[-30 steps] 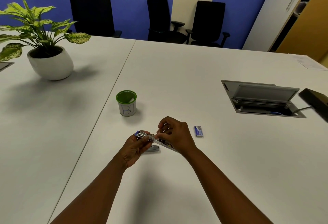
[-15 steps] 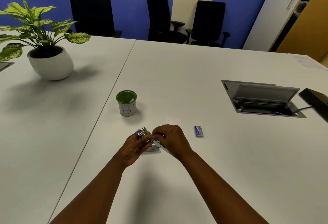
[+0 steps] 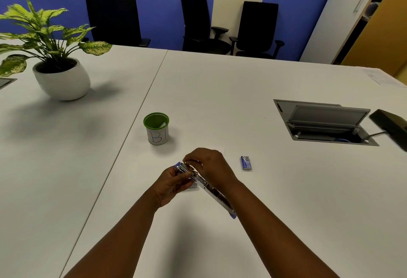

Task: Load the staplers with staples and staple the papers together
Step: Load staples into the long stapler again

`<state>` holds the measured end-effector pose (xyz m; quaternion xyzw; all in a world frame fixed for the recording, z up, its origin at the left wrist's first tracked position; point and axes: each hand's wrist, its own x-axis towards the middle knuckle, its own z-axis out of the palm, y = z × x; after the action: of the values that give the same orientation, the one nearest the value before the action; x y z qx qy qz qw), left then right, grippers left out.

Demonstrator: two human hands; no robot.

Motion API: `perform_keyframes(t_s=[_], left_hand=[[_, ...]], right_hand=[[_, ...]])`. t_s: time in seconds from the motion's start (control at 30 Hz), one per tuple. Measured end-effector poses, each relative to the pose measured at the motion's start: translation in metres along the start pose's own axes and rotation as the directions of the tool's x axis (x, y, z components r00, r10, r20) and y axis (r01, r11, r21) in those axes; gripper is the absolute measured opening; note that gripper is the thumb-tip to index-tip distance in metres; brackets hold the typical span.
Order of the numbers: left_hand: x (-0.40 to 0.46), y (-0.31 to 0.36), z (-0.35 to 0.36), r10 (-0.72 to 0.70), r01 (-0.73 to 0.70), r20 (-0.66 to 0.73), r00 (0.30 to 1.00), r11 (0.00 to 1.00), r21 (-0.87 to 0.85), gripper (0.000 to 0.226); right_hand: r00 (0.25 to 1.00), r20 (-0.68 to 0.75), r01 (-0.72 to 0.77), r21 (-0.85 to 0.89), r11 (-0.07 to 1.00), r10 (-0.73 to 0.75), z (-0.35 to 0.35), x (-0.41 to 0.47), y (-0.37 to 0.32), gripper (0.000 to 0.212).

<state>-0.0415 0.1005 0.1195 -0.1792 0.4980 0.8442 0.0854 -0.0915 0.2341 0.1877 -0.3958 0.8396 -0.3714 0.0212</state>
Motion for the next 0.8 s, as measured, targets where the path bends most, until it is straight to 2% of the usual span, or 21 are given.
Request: perform_keyframes(t_s=[0.13,0.2,0.3,0.43,0.53,0.57,0.6,0.7,0.73,0.8], left_hand=[[-0.002,-0.001,0.001,0.048,-0.047,0.026,0.999,0.998,-0.028,0.017],[-0.001,-0.003,-0.002,0.065,-0.064,0.019,0.998,0.997,-0.040,0.028],[-0.001,-0.002,-0.003,0.074,-0.075,-0.022,0.997,0.995,-0.067,0.013],[0.000,-0.006,-0.004,0.056,-0.059,-0.050,0.997,0.997,-0.048,0.017],[-0.002,-0.004,-0.003,0.047,-0.050,-0.038,0.998,0.996,-0.074,0.012],[-0.003,-0.003,-0.002,0.052,-0.054,-0.031,0.998,0.995,-0.084,0.014],[-0.005,-0.001,-0.002,0.059,-0.061,-0.026,0.998,0.994,-0.094,0.027],[-0.005,0.003,-0.004,0.075,-0.082,-0.055,0.996,0.987,-0.136,0.074],[-0.004,0.004,-0.005,0.082,-0.091,-0.065,0.995,0.984,-0.151,0.081],[-0.004,0.007,-0.007,0.095,-0.108,-0.084,0.992,0.979,-0.172,0.083]], right_hand=[[0.989,0.147,-0.008,-0.085,0.996,0.020,-0.003,0.003,-0.001,0.021],[0.984,0.180,0.008,-0.119,0.993,0.013,-0.004,0.003,-0.002,0.022],[0.979,0.203,0.017,-0.155,0.988,0.015,-0.005,-0.001,-0.001,0.022],[0.972,0.235,0.026,-0.175,0.984,0.016,-0.006,-0.005,0.003,0.024],[0.971,0.236,0.091,-0.224,0.970,-0.036,-0.005,-0.010,0.008,0.032],[0.974,0.223,0.100,-0.228,0.968,-0.048,-0.004,-0.012,0.010,0.035],[0.980,0.192,0.090,-0.211,0.973,-0.049,-0.003,-0.014,0.012,0.037],[0.997,0.041,-0.069,-0.035,0.997,0.071,-0.005,-0.014,0.017,0.030],[0.987,0.033,-0.160,0.016,0.987,0.160,-0.008,-0.013,0.018,0.030],[0.919,0.134,-0.377,0.036,0.925,0.370,-0.017,-0.010,0.024,0.027]])
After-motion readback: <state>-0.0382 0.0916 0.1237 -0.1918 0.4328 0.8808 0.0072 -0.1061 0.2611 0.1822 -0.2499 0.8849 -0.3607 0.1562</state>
